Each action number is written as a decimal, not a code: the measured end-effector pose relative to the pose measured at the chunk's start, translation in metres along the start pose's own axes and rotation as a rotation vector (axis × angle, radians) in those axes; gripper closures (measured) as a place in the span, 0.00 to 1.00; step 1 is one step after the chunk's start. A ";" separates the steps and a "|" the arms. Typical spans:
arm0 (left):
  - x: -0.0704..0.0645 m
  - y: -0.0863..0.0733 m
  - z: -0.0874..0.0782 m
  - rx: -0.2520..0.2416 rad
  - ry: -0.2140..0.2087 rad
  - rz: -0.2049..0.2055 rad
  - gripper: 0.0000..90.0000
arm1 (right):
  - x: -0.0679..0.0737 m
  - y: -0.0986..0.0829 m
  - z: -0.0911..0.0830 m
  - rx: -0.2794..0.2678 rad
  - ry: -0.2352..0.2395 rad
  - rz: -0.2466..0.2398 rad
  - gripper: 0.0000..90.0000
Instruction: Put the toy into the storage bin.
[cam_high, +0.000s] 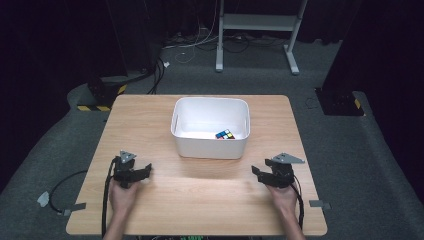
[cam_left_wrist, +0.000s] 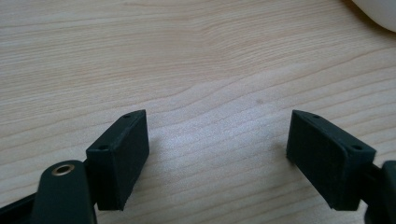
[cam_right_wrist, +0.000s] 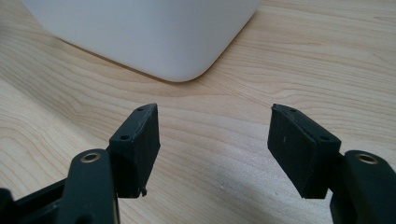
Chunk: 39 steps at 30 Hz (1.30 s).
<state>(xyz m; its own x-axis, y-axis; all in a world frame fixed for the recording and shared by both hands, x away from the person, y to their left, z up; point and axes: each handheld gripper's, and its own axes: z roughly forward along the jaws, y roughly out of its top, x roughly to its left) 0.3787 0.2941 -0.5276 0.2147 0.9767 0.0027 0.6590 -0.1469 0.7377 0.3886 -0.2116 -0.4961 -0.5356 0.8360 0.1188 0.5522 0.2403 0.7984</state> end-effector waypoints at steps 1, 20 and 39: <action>0.000 0.000 0.000 0.000 0.000 0.000 0.24 | 0.000 0.000 0.001 0.002 -0.001 -0.002 0.38; 0.000 0.000 0.000 0.000 0.000 0.000 0.24 | 0.003 -0.004 0.015 0.054 -0.016 -0.029 0.37; 0.000 0.000 0.000 0.000 0.000 0.002 0.23 | 0.002 -0.007 0.026 0.081 -0.016 -0.031 0.37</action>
<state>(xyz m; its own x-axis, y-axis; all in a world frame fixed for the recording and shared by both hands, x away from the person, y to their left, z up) 0.3785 0.2940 -0.5276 0.2157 0.9764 0.0040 0.6588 -0.1486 0.7375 0.4003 -0.1986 -0.5172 -0.5432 0.8353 0.0852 0.5858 0.3044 0.7511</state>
